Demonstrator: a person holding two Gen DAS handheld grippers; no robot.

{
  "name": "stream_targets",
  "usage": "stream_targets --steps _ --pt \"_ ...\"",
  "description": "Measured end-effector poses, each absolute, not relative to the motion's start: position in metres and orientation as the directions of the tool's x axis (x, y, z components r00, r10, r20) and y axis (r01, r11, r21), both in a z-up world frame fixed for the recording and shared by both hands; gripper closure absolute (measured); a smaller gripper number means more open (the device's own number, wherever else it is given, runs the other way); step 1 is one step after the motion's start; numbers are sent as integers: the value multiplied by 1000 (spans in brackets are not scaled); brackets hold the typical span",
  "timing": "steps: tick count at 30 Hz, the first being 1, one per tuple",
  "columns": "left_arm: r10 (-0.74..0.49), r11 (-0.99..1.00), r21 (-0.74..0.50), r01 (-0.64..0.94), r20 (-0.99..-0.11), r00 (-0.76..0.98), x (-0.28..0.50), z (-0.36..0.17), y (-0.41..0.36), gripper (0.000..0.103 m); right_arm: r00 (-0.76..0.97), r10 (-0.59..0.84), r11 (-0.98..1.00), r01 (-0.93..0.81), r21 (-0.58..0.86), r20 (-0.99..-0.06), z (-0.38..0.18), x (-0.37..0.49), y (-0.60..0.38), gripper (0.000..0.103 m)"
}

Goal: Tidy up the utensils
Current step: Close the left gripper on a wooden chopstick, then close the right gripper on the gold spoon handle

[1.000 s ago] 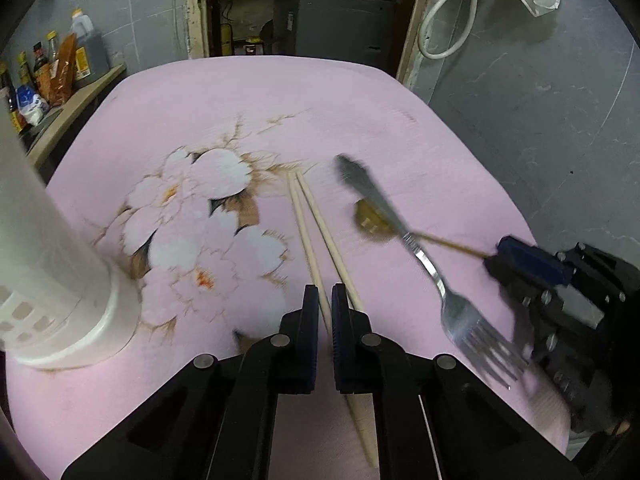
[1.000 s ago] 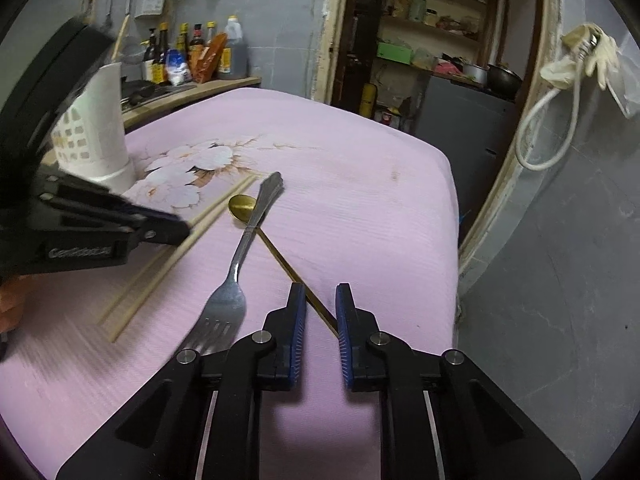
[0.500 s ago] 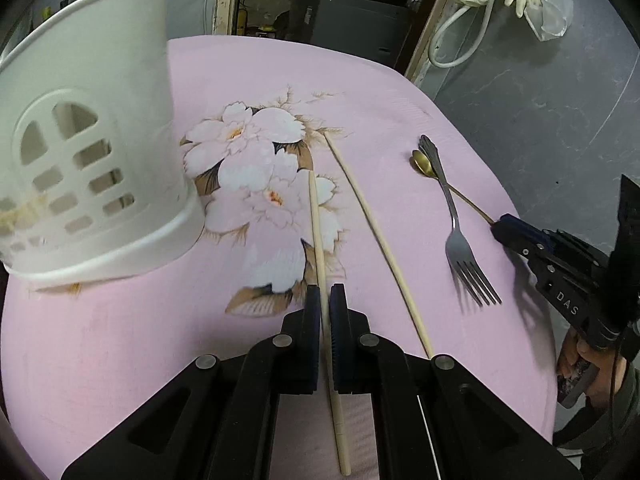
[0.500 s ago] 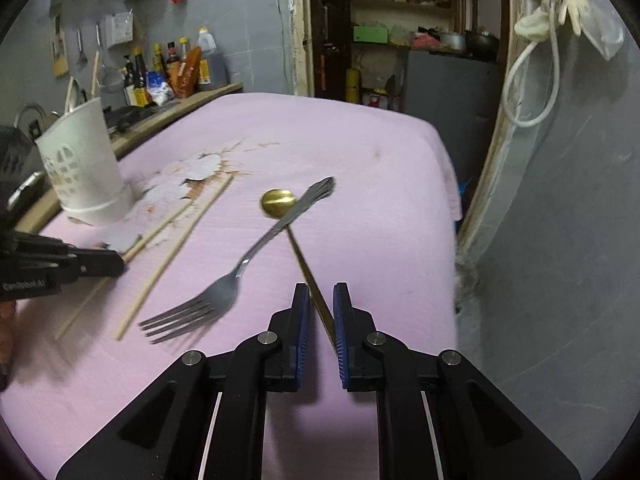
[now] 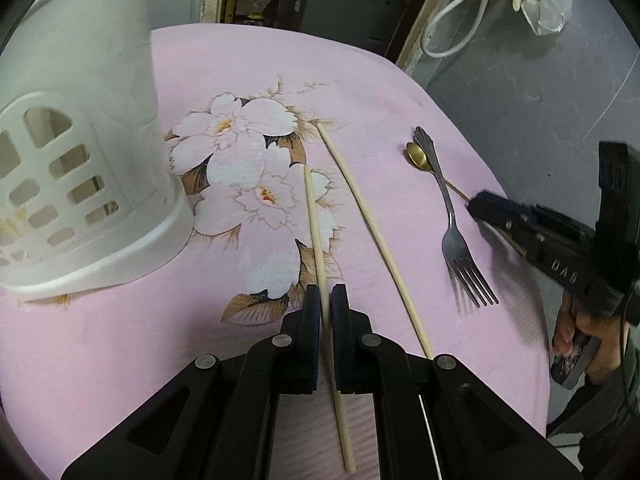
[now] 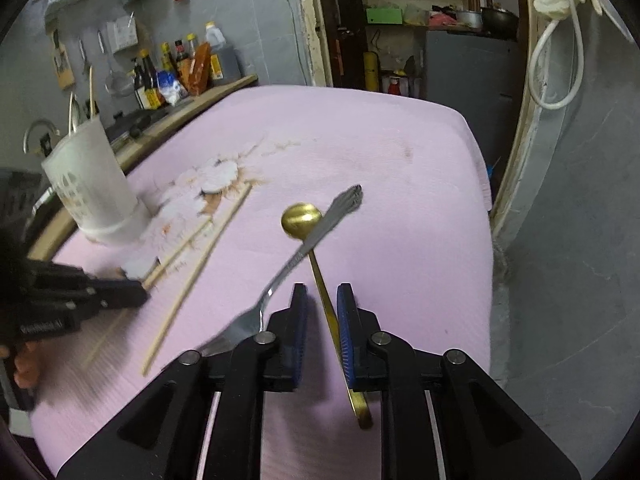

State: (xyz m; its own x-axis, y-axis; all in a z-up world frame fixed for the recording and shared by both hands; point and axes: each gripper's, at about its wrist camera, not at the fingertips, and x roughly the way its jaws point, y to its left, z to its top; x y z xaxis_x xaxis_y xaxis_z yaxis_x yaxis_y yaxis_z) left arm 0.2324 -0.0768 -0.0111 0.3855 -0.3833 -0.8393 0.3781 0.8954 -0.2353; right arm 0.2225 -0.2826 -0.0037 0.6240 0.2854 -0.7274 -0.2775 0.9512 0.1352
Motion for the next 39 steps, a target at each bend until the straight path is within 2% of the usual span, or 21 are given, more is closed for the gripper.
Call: stream_targets --steps 2,5,12,17,21,22,27,29,31,33,39 --pt "-386 893 -241 380 -845 370 235 -11 -76 98 636 291 949 -283 135 -714 -1 225 -281 74" --pt "-391 892 -252 376 -846 362 242 -11 -76 98 640 296 942 -317 107 -709 2 232 -271 74" --pt "-401 891 -263 371 -839 368 244 -11 -71 98 641 264 886 -456 -81 -721 3 254 -237 74" --pt "-407 887 -262 380 -833 376 242 -13 -68 98 585 255 864 -495 -89 -770 -8 279 -229 72" --pt "-419 882 -276 381 -829 370 240 -14 -63 98 587 228 853 -505 -131 -777 -11 286 -229 47" --pt "-422 881 -280 381 -829 368 240 -14 -62 98 588 223 852 -505 -137 -778 -12 287 -229 44" --pt "-422 879 -283 384 -836 349 249 -12 -64 98 564 256 847 -522 -99 -785 -14 291 -237 45" --pt "-415 879 -276 390 -844 339 253 -11 -68 98 555 260 839 -535 -99 -790 -13 290 -235 52" --pt "-402 878 -259 402 -855 328 258 -9 -74 98 541 268 813 -571 -114 -797 -12 288 -228 65" --pt "-388 876 -238 419 -864 320 261 -8 -79 98 523 267 799 -590 -117 -810 -12 287 -224 70" --pt "-389 875 -243 419 -869 306 267 -9 -82 98 467 348 843 -535 54 -813 -14 295 -240 78"
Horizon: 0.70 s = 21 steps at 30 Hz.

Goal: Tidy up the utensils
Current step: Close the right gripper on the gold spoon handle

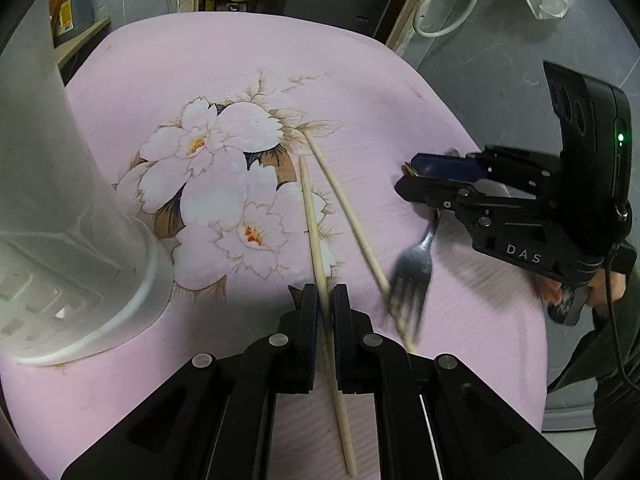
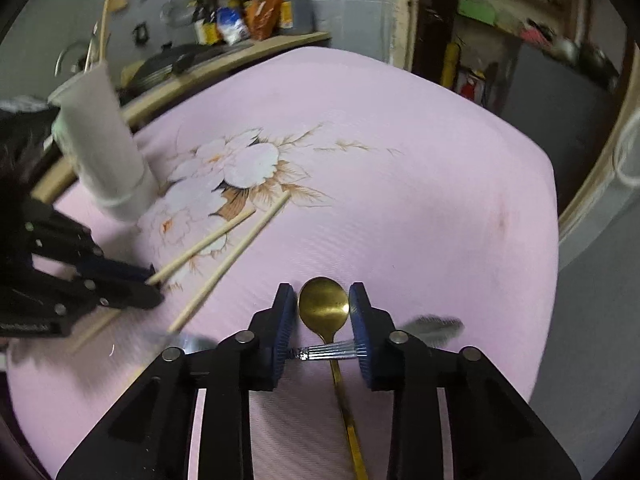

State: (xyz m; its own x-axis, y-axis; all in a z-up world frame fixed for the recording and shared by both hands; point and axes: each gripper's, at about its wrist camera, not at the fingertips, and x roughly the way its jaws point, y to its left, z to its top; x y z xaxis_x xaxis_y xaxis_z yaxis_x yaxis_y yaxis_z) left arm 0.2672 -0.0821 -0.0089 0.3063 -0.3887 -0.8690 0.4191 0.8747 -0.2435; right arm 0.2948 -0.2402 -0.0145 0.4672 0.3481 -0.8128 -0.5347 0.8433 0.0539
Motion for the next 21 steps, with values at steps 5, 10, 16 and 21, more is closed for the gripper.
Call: stream_targets --steps 5,10,16,21 --pt "-384 886 -234 400 -855 349 262 -11 -81 100 538 305 866 -500 -6 -786 -13 280 -233 87" --pt "-380 893 -218 393 -832 403 251 -12 -78 100 580 324 876 -483 5 -747 -3 270 -238 98" --pt "-398 892 -233 388 -813 426 243 -15 -72 100 556 301 870 -493 -16 -775 -8 273 -234 75" --pt "-428 883 -269 384 -796 428 240 -16 -70 100 525 316 834 -551 -33 -790 -12 273 -233 54"
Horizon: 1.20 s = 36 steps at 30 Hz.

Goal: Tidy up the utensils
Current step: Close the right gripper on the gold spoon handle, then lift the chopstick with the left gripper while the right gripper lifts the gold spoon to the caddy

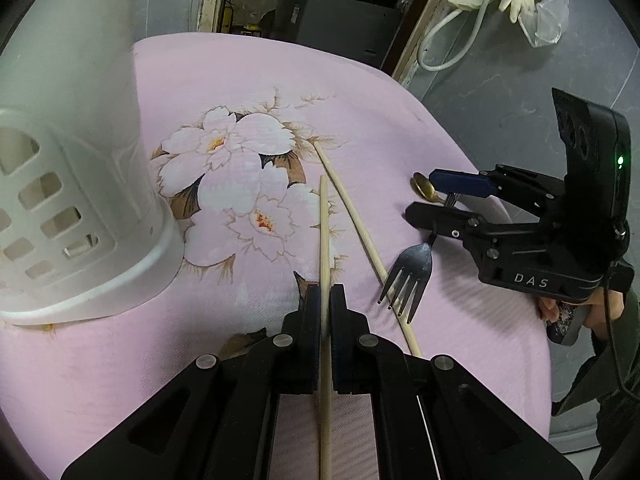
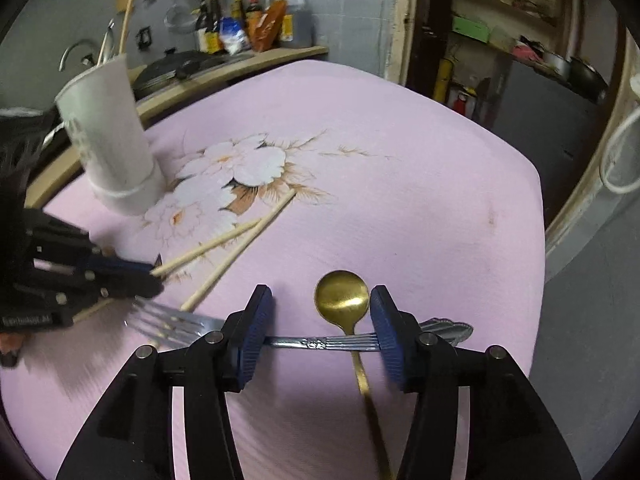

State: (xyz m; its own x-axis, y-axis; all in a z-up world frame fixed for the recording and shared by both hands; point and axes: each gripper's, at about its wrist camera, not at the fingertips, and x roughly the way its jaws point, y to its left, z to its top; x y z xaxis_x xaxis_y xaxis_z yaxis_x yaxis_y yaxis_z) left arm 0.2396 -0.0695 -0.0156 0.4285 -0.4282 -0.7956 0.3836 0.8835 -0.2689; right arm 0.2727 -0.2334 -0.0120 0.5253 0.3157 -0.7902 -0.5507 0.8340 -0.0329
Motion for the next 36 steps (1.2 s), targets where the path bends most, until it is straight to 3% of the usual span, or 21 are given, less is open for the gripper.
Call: stream_targets --steps 9,16,21,26,36 --pt "-509 852 -379 361 -761 402 243 -15 -57 100 470 326 838 -545 21 -821 -17 294 -238 56" --pt "-511 851 -377 365 -756 409 240 -11 -53 100 490 369 855 -512 81 -790 -17 286 -247 77" --pt "-520 847 -387 364 -742 422 238 -10 -49 100 544 349 867 -496 42 -763 -11 275 -245 78" --pt "-554 830 -409 378 -680 480 230 1 -41 101 680 332 880 -472 -44 -654 12 252 -246 78" --pt "-545 838 -330 434 -477 690 193 38 -36 100 831 374 912 -411 -1 -412 47 218 -259 78"
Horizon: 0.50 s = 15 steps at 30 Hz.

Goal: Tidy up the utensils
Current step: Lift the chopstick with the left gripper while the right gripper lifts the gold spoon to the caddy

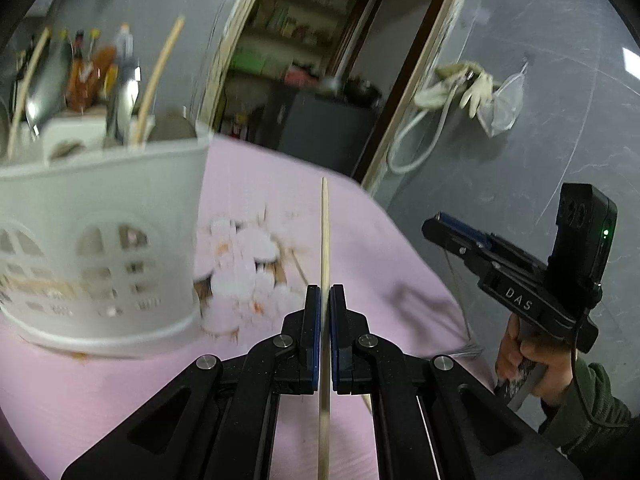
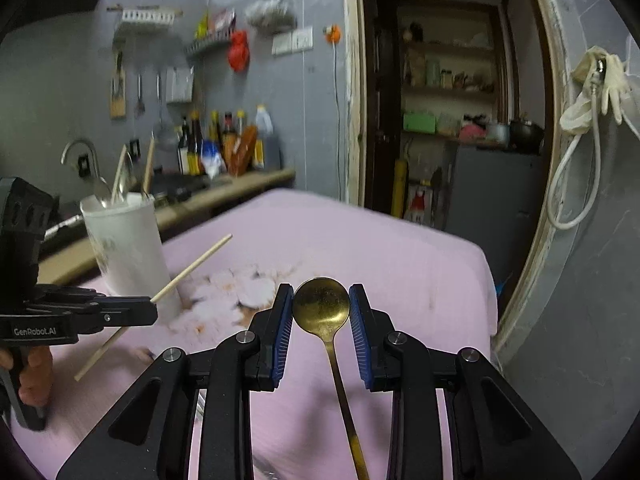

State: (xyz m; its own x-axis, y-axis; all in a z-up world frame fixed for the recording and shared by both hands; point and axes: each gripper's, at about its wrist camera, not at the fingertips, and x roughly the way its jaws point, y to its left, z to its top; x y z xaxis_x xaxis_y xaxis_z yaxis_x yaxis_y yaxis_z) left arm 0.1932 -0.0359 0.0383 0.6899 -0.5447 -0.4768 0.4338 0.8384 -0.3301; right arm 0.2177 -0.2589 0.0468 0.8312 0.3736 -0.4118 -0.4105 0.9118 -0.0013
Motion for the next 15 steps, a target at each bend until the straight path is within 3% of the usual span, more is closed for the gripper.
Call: stream_targets --steps 15 --pt "-449 875 -286 392 -172 877 160 83 -5 100 886 436 898 -439 15 -158 97 193 -223 78"
